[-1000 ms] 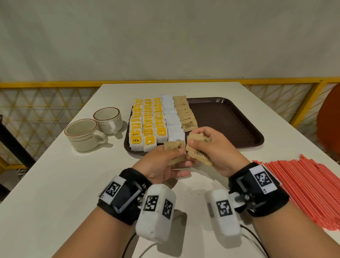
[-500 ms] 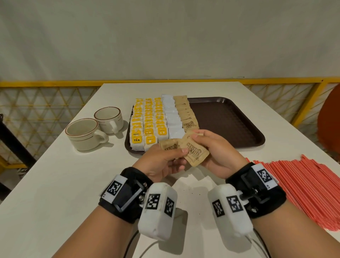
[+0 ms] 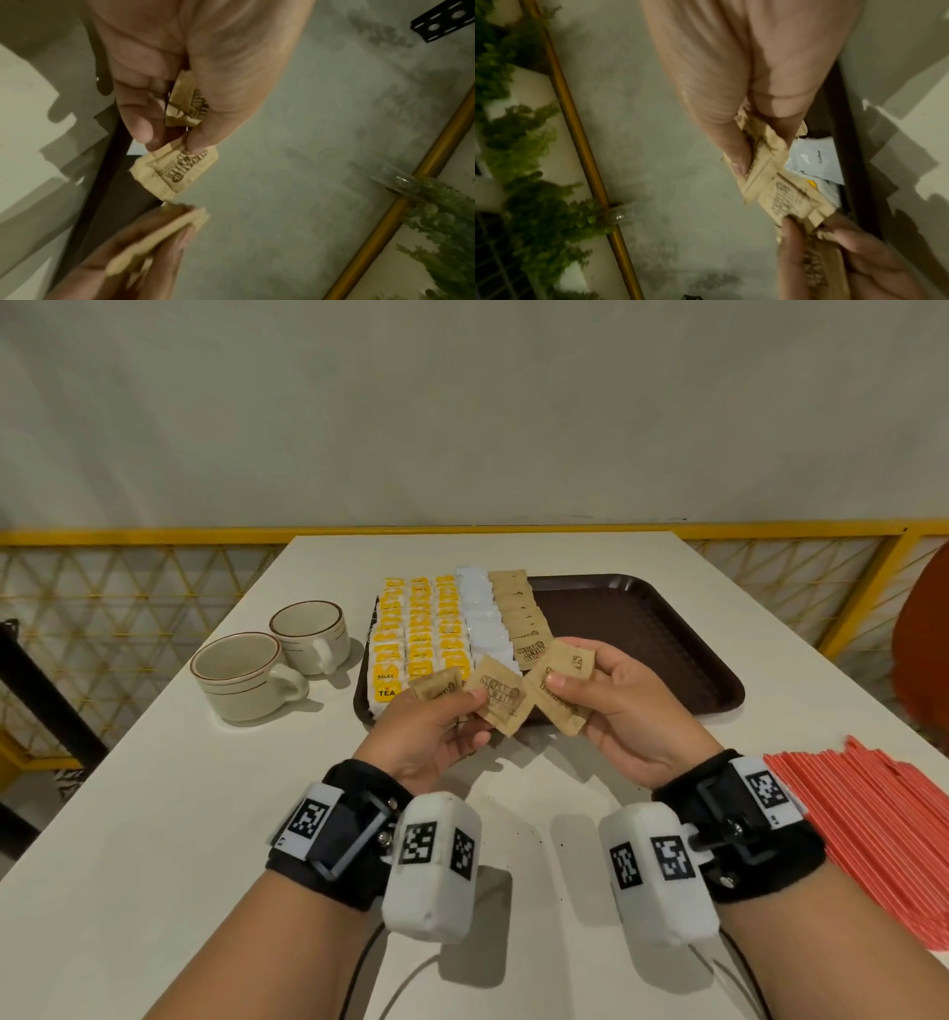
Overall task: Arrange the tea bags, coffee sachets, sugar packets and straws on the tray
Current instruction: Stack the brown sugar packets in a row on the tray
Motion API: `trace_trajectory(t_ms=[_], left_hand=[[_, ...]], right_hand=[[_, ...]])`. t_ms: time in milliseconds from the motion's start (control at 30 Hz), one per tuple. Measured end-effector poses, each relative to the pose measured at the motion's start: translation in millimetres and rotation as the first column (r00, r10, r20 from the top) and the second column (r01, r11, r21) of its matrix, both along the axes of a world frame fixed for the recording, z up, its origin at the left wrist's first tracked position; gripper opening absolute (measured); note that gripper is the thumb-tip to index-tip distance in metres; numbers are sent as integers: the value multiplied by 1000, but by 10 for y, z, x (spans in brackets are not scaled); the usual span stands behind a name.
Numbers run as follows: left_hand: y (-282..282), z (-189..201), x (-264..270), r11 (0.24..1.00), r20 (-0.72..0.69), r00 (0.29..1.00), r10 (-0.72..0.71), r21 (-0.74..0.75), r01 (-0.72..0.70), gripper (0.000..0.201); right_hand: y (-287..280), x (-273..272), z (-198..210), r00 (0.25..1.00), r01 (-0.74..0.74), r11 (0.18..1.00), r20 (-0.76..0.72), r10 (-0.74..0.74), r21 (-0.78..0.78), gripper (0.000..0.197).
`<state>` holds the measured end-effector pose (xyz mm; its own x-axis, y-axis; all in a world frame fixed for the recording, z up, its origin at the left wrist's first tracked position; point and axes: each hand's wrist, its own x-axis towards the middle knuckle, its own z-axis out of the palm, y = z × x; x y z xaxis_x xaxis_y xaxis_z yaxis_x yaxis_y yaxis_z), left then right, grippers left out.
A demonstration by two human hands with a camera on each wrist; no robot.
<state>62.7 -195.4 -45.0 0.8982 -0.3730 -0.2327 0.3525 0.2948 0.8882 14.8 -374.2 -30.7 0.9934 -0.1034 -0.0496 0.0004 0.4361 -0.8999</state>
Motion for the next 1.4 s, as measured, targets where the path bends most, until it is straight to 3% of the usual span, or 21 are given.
trace_trajectory(t_ms=[133,333,400,500,567,767,867,967,1167,1400], left_hand=[[-88,-19,-82,996,45,995,-87,19,87,13],[-133,-81,-123,992,74,991,-115,51,111,26],[-124,-88,-106,990,71,990,-122,78,116,25],[-83,-68,-62,990,41,991,-127,74,123,23],[-39,-45,-20,993,20,994,-111,49,110,30],[86,-20,85,1000,-1,1000,-25,-10,25,28],[52,-20,57,994,-6,994,-106,6,106,26],[15,-9,21,978,1,978,-208,0,208,17],[-29,5,-14,983,-57,981,-183,-29,182,24],[-67,17,-33,978,-214,961,-176,-145,147,62]], right_hand=[[116,-9,-68,997,72,989,-23,-76,-130,40],[180,19,-156,990,131,904,14,-137,-408,31],[202,22,-138,998,51,931,-15,-60,-361,20],[177,27,-67,999,-5,999,-54,3,-38,26],[109,33,-38,999,29,998,-46,-27,54,28],[-117,-16,67,997,76,988,23,-73,-136,31],[-44,-18,12,1000,26,918,26,-17,-395,29],[57,-7,-65,1000,-23,867,-7,22,-498,27],[51,-53,-43,980,-197,846,-93,174,-496,19],[84,-25,-53,987,-161,943,-46,154,-290,19]])
